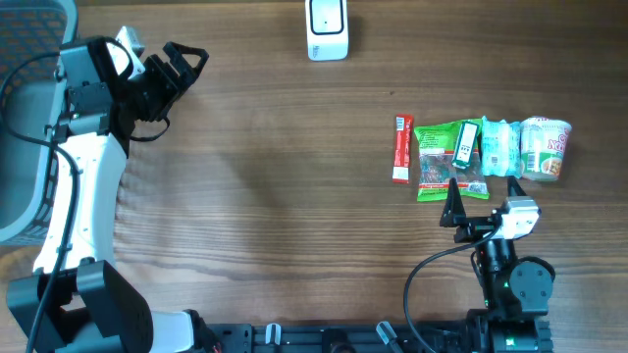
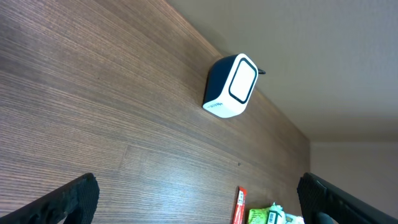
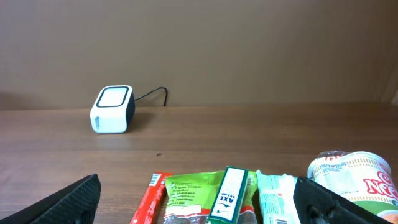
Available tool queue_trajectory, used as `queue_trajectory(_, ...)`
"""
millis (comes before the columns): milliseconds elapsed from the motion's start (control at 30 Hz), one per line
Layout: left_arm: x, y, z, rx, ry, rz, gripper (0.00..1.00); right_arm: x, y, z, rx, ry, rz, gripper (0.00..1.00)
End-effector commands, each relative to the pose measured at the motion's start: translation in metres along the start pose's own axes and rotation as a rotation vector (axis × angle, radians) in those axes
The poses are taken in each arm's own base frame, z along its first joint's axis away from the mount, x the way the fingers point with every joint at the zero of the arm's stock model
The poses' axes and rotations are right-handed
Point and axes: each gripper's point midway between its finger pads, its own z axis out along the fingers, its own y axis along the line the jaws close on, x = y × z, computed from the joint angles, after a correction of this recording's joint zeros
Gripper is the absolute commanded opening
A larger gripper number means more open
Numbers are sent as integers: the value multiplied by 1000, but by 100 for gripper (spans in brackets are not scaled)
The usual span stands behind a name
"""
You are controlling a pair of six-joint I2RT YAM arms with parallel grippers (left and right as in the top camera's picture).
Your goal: Scan the item barcode
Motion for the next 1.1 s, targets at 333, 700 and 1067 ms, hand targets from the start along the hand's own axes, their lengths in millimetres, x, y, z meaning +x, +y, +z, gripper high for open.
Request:
queue_trajectory(333,-2,-6,-5,5,-11,9,100,-3,2,-1,-12,-15,-14,100)
queue_trajectory(700,-1,-92,-134,85,-282,201,100,-3,2,-1,-12,-15,-14,100)
queue_trajectory(1067,65,-125,-254,110,-481,288,100,-3,2,-1,-12,-15,-14,100)
